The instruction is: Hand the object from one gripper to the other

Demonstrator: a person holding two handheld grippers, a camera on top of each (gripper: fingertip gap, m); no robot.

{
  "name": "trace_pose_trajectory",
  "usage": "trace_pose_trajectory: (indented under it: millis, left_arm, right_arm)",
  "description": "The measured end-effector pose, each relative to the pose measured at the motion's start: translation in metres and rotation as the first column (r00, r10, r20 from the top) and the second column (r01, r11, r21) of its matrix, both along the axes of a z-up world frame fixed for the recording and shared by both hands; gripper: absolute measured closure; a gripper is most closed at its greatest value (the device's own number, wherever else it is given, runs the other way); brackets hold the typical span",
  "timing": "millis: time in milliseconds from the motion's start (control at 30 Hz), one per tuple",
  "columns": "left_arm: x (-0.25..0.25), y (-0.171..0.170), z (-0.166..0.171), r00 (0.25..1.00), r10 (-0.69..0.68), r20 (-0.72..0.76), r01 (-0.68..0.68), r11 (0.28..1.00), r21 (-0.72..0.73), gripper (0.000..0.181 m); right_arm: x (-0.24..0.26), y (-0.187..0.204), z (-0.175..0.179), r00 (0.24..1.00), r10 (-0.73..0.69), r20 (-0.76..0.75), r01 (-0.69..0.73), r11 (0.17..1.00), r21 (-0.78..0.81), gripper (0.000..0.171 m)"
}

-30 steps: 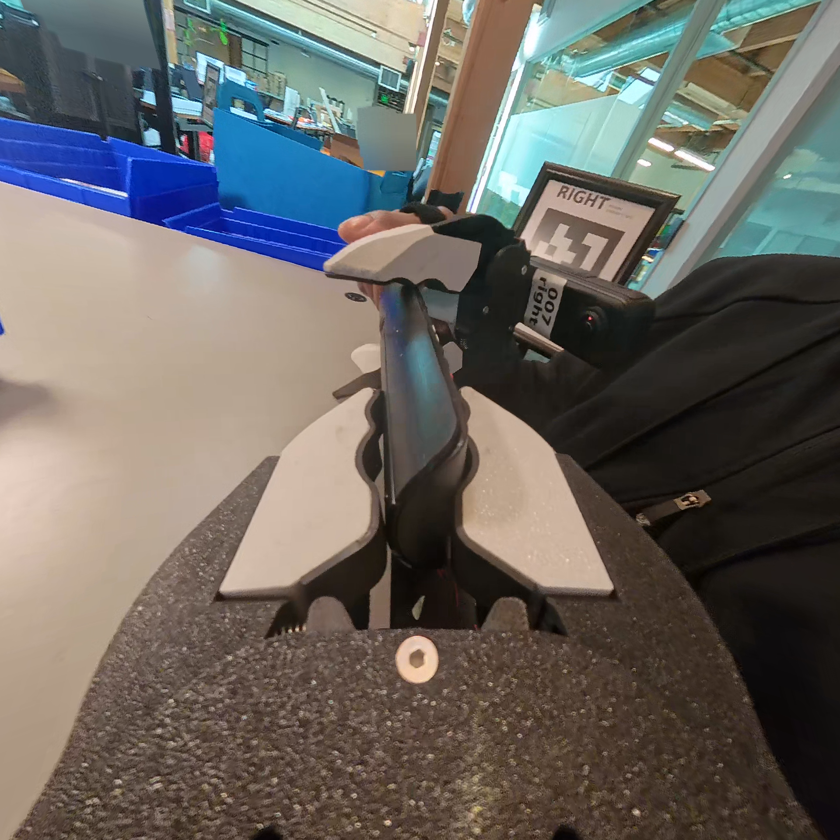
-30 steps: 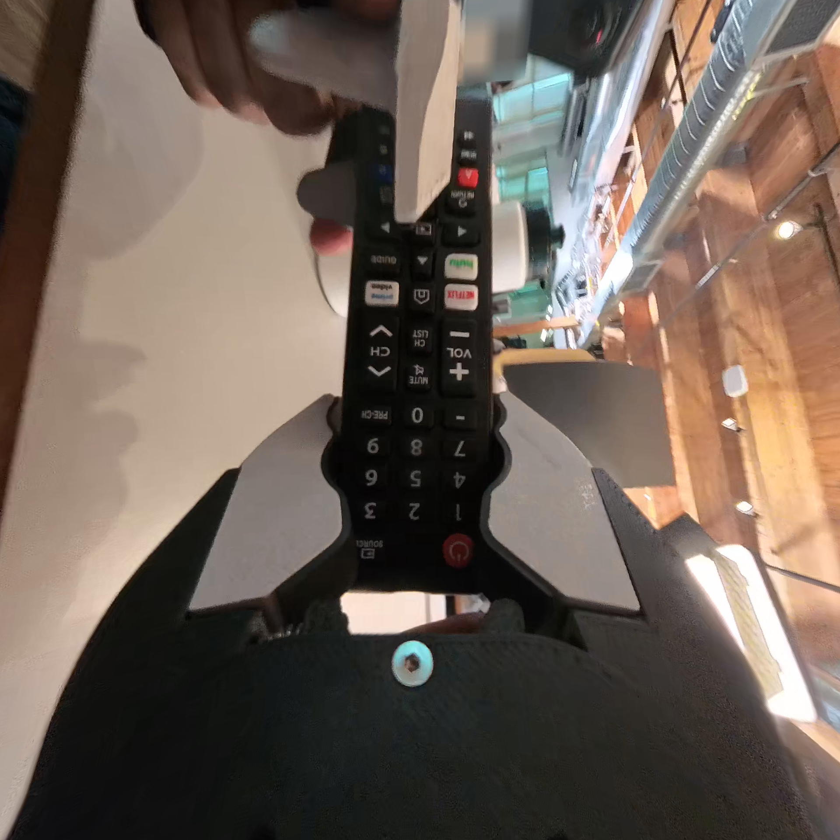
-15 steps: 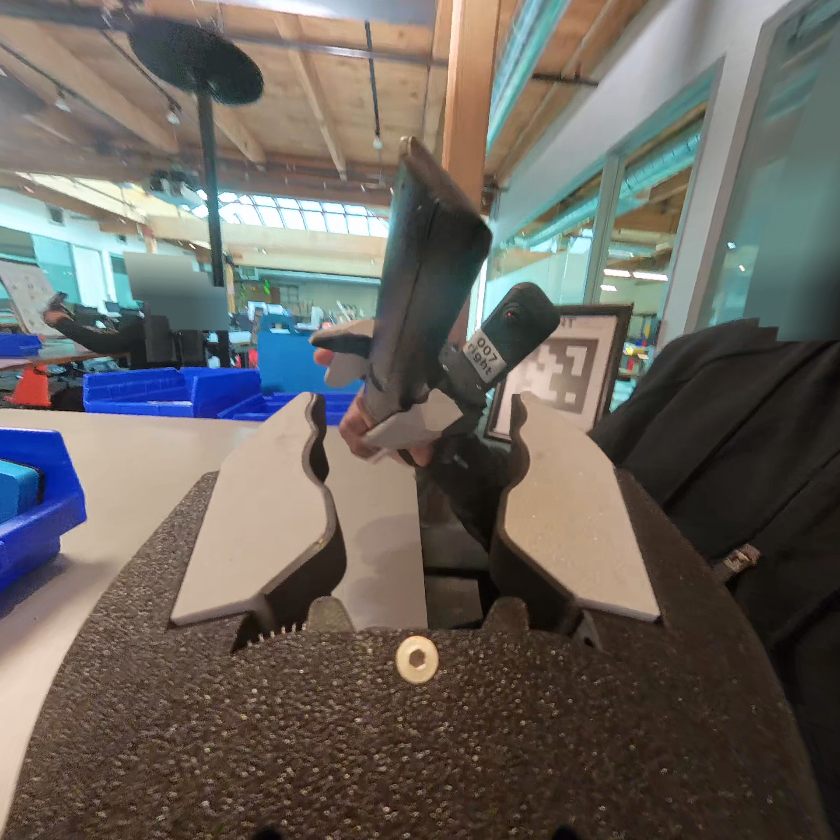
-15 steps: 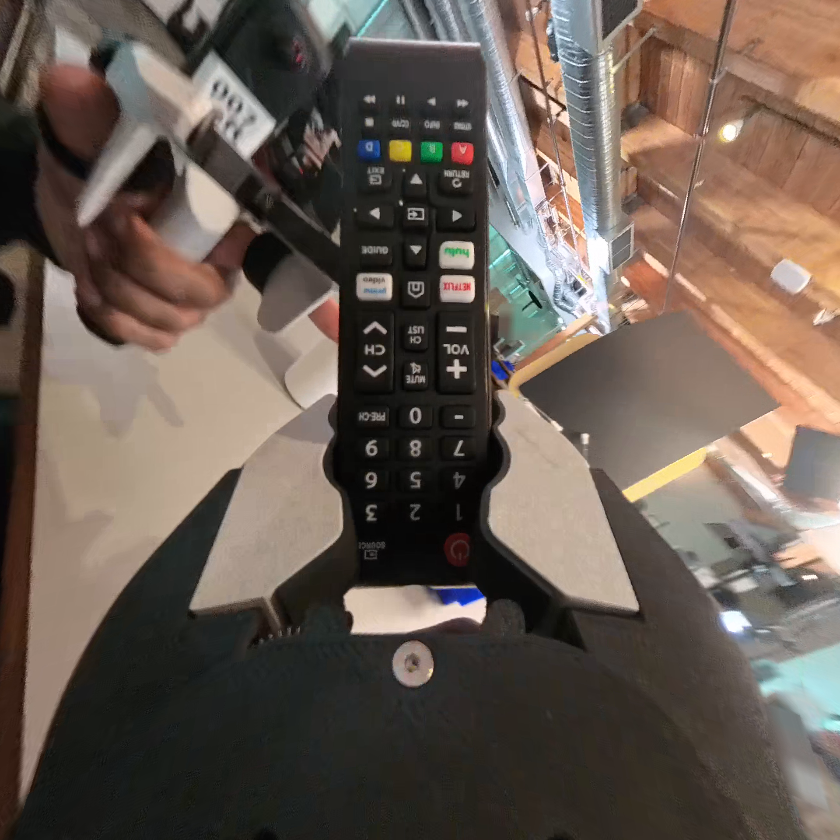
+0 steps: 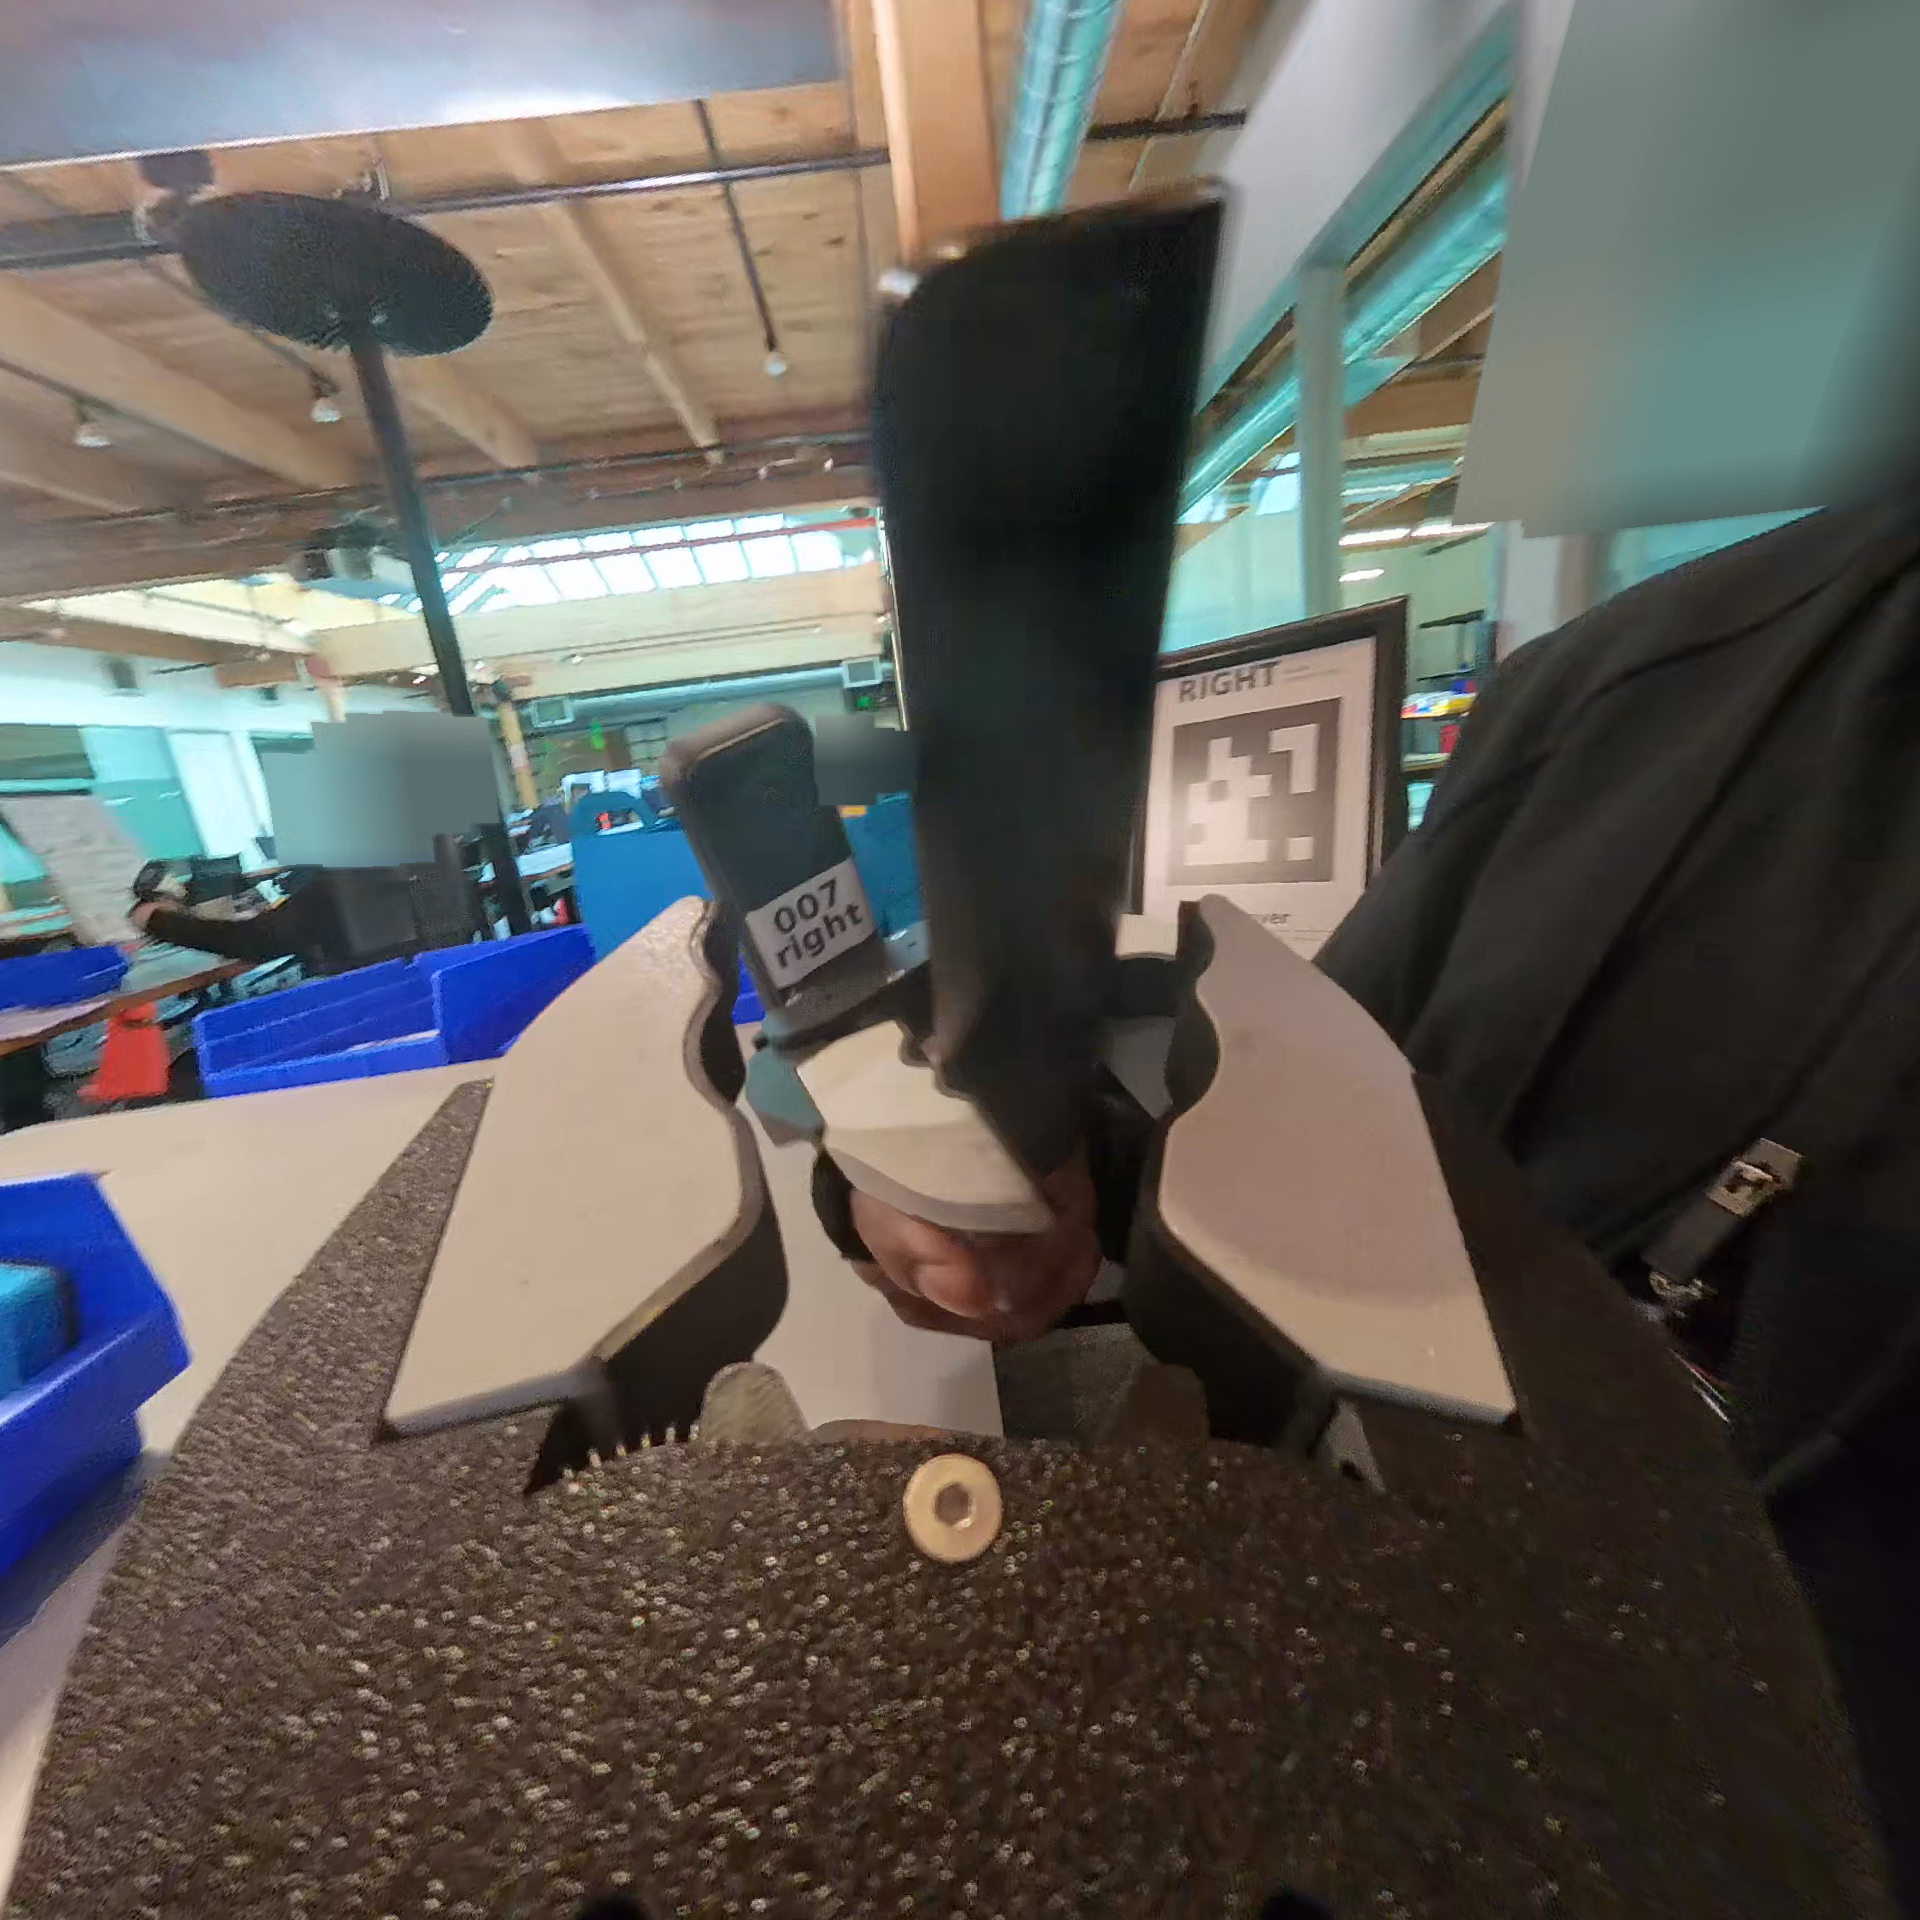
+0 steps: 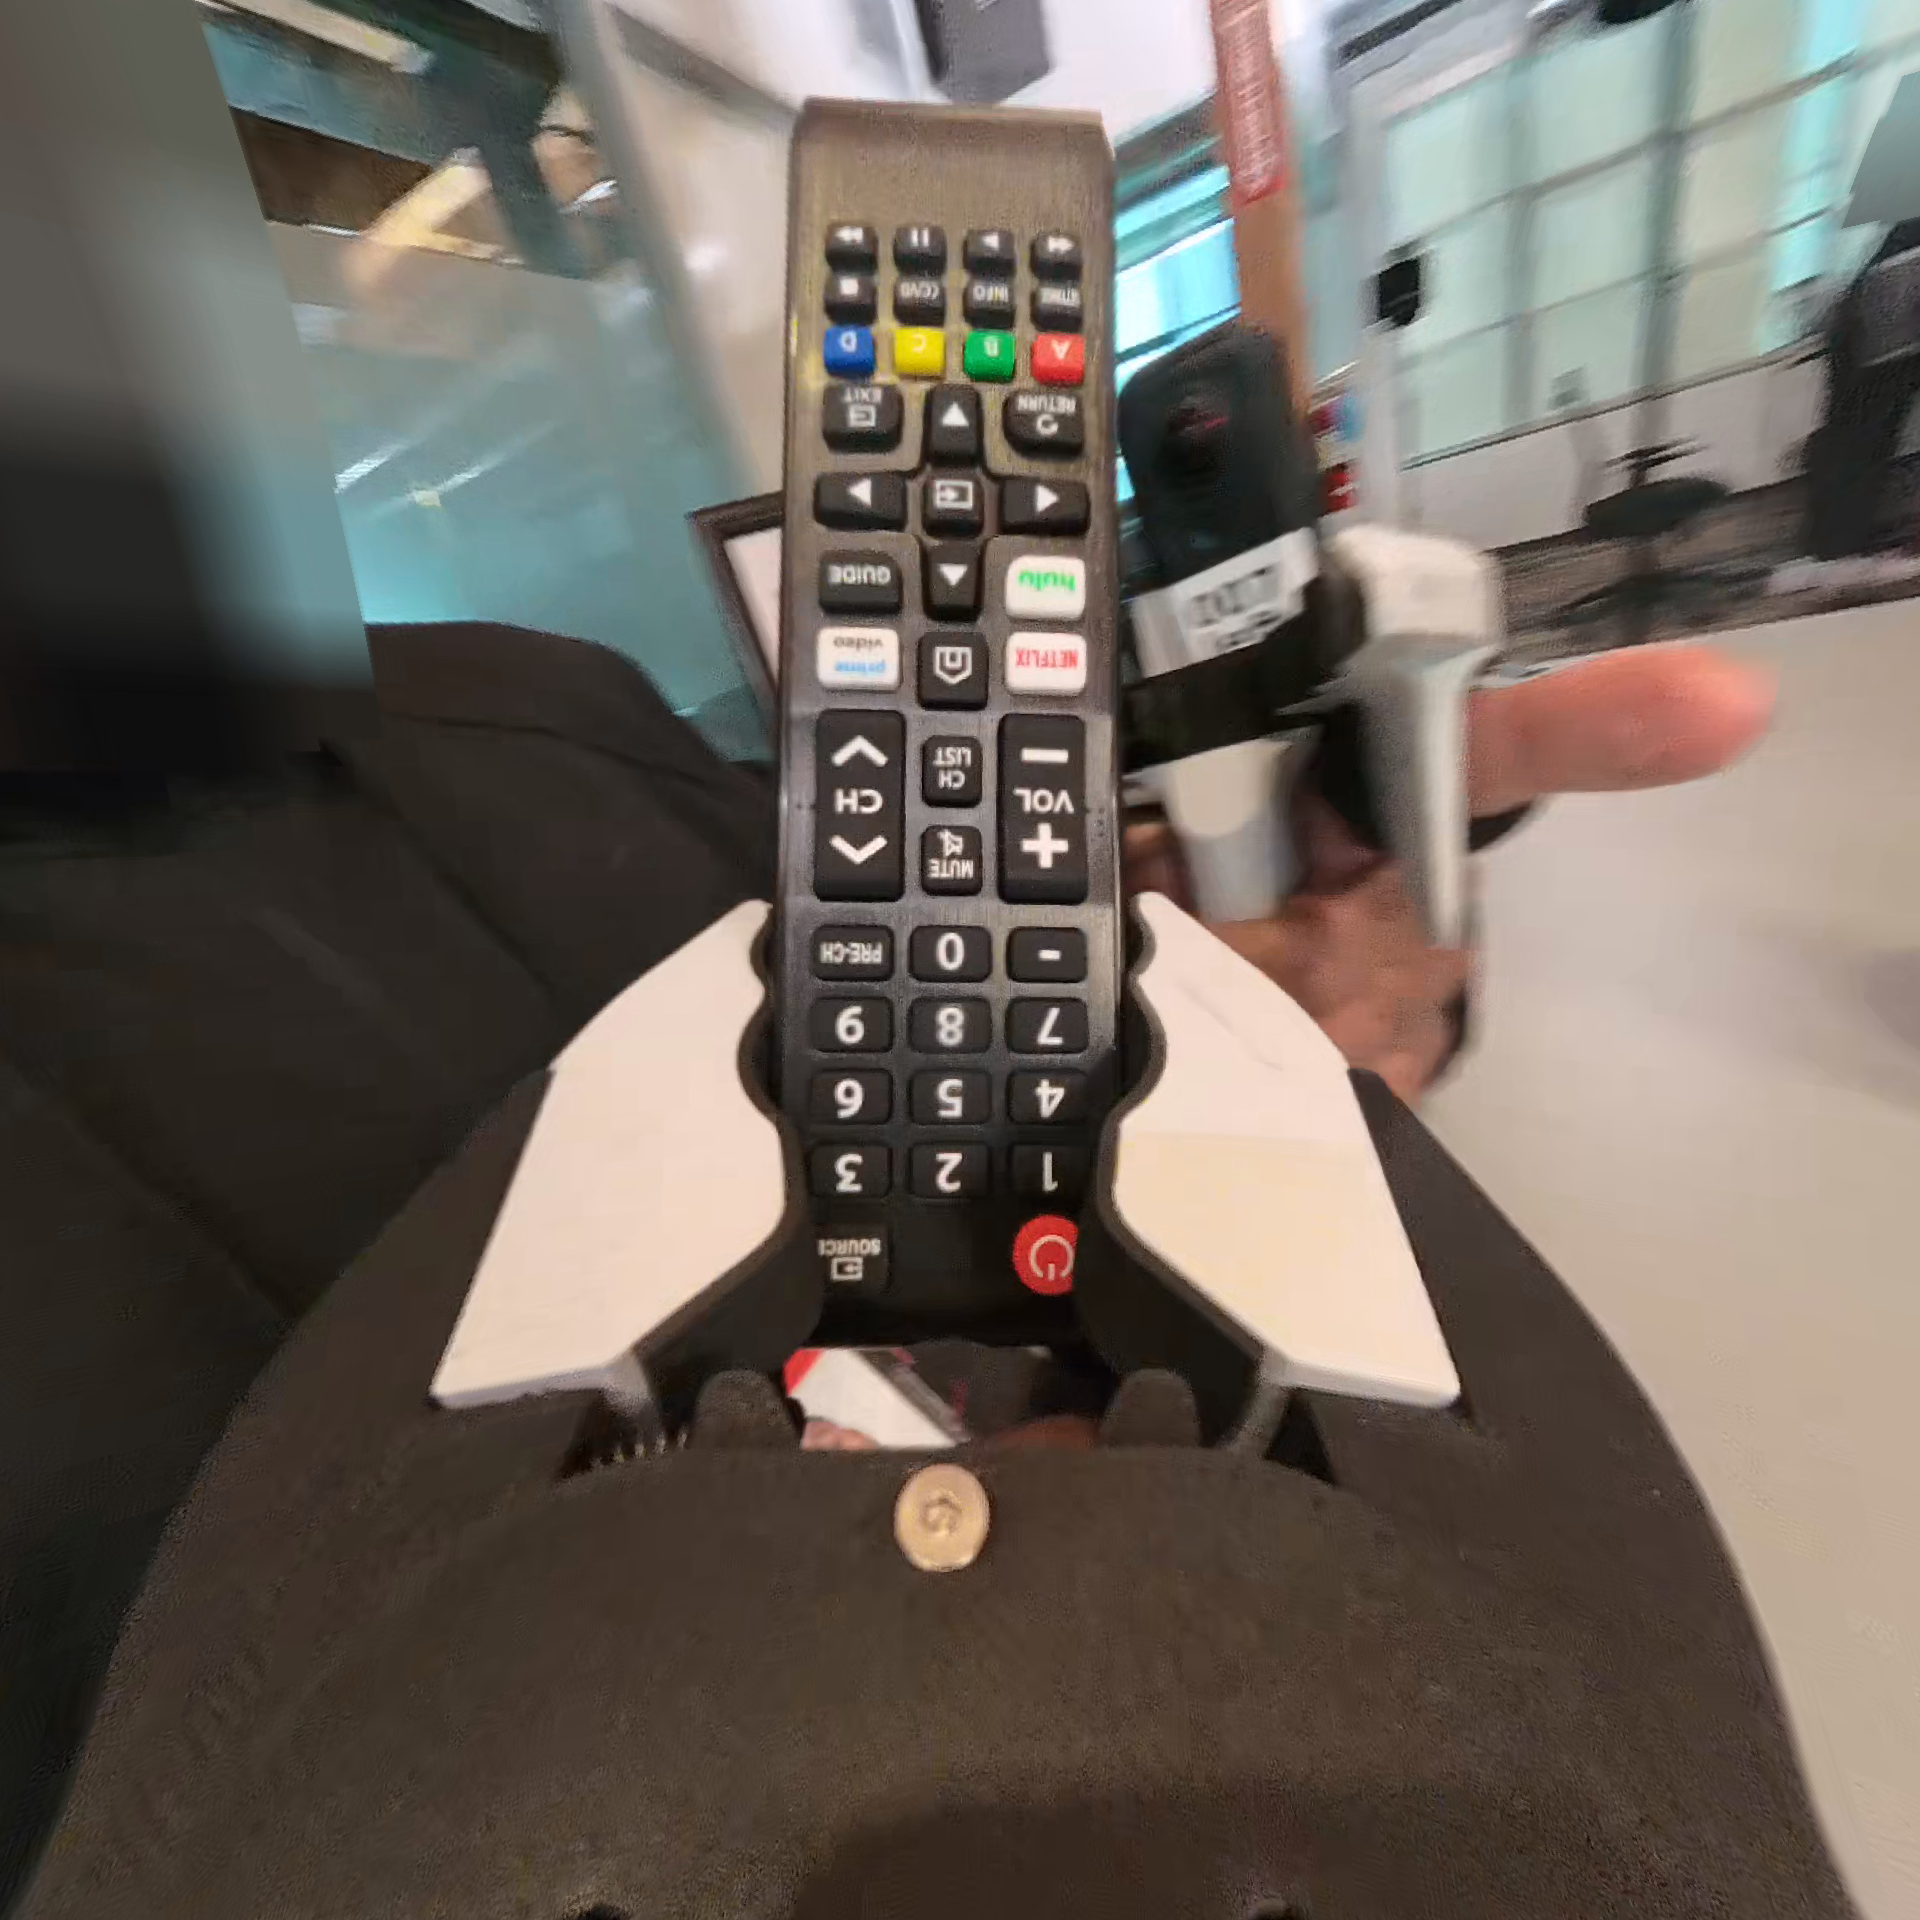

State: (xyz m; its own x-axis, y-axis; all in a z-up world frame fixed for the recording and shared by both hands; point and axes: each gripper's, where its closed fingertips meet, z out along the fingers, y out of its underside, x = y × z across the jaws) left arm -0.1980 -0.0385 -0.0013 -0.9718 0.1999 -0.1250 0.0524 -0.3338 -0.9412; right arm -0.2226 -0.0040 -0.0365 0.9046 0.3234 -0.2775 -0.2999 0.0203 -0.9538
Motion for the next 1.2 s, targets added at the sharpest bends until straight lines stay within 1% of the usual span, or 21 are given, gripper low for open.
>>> trace_pose_trajectory:
  millis: [100,200,267,367,433,467,533,567,633,700,767,800,833,900,967,1033,1100,1167,1200]
  left_arm:
    - [-0.020,0.010,-0.002,0.992,-0.114,0.062,0.116,0.993,-0.022,0.109]
    - [-0.048,0.019,-0.012,0.956,-0.196,0.218,0.190,0.980,0.051,0.140]
    - [-0.051,0.020,-0.016,0.944,-0.167,0.284,0.149,0.985,0.083,0.147]
    - [-0.044,0.019,-0.016,0.950,-0.151,0.272,0.126,0.986,0.109,0.148]
    - [-0.033,0.016,-0.010,0.967,-0.099,0.234,0.082,0.993,0.080,0.149]
    - [-0.025,0.014,-0.008,0.976,-0.062,0.211,0.049,0.997,0.067,0.151]
    - [-0.010,0.012,-0.002,0.989,0.004,0.147,-0.010,0.999,0.042,0.153]
    - [-0.003,0.013,0.004,0.994,0.031,0.103,-0.033,0.999,0.013,0.155]
    - [0.012,0.017,0.016,0.997,0.077,0.003,-0.076,0.995,-0.056,0.155]
    - [0.024,0.023,0.029,0.990,0.103,-0.100,-0.117,0.983,-0.141,0.156]
    - [0.034,0.030,0.041,0.973,0.103,-0.204,-0.155,0.954,-0.257,0.156]
    - [0.040,0.035,0.046,0.959,0.094,-0.266,-0.181,0.929,-0.323,0.156]
    - [0.046,0.041,0.049,0.942,0.074,-0.328,-0.204,0.901,-0.382,0.156]
    - [0.051,0.048,0.050,0.913,-0.002,-0.407,-0.209,0.855,-0.474,0.156]
    - [0.052,0.047,0.047,0.901,-0.041,-0.431,-0.208,0.832,-0.514,0.156]
    - [0.049,0.038,0.042,0.906,-0.023,-0.424,-0.207,0.847,-0.490,0.156]
    - [0.042,0.027,0.037,0.922,0.008,-0.387,-0.200,0.867,-0.457,0.156]
    - [0.035,0.021,0.035,0.938,0.034,-0.344,-0.197,0.870,-0.452,0.156]
    - [0.032,0.017,0.033,0.945,0.037,-0.326,-0.189,0.873,-0.449,0.156]
  right_arm:
    - [-0.023,0.012,-0.012,0.990,0.131,-0.047,-0.134,0.990,-0.053,0.111]
    - [-0.031,0.022,-0.022,0.981,0.172,-0.088,-0.180,0.979,-0.092,0.111]
    - [-0.033,0.025,-0.027,0.975,0.196,-0.106,-0.206,0.973,-0.100,0.111]
    - [-0.028,0.024,-0.026,0.977,0.179,-0.116,-0.189,0.978,-0.085,0.111]
    - [-0.012,0.022,-0.021,0.985,0.105,-0.137,-0.115,0.991,-0.071,0.111]
    - [-0.001,0.020,-0.018,0.990,0.041,-0.138,-0.050,0.997,-0.064,0.110]
    - [0.025,0.013,-0.017,0.989,-0.130,-0.077,0.124,0.989,-0.080,0.119]
    - [0.037,0.008,-0.016,0.976,-0.218,-0.020,0.215,0.973,-0.088,0.116]
    - [0.057,-0.005,-0.012,0.915,-0.382,0.131,0.394,0.916,-0.081,0.109]
    - [0.071,-0.019,0.000,0.811,-0.512,0.285,0.537,0.844,-0.012,0.103]
    - [0.073,-0.029,0.013,0.723,-0.576,0.381,0.595,0.800,0.080,0.103]
    - [0.072,-0.032,0.018,0.700,-0.590,0.403,0.600,0.791,0.118,0.104]
    - [0.070,-0.032,0.021,0.692,-0.596,0.408,0.596,0.790,0.143,0.105]
    - [0.066,-0.030,0.023,0.713,-0.588,0.382,0.574,0.803,0.164,0.106]
    - [0.064,-0.026,0.022,0.748,-0.572,0.337,0.552,0.818,0.163,0.109]
    - [0.060,-0.021,0.022,0.777,-0.554,0.299,0.528,0.832,0.169,0.111]
    - [0.054,-0.017,0.025,0.805,-0.532,0.261,0.502,0.847,0.177,0.115]
    - [0.050,-0.012,0.026,0.832,-0.507,0.226,0.479,0.861,0.171,0.119]
    - [0.049,-0.011,0.026,0.836,-0.505,0.214,0.477,0.862,0.170,0.124]
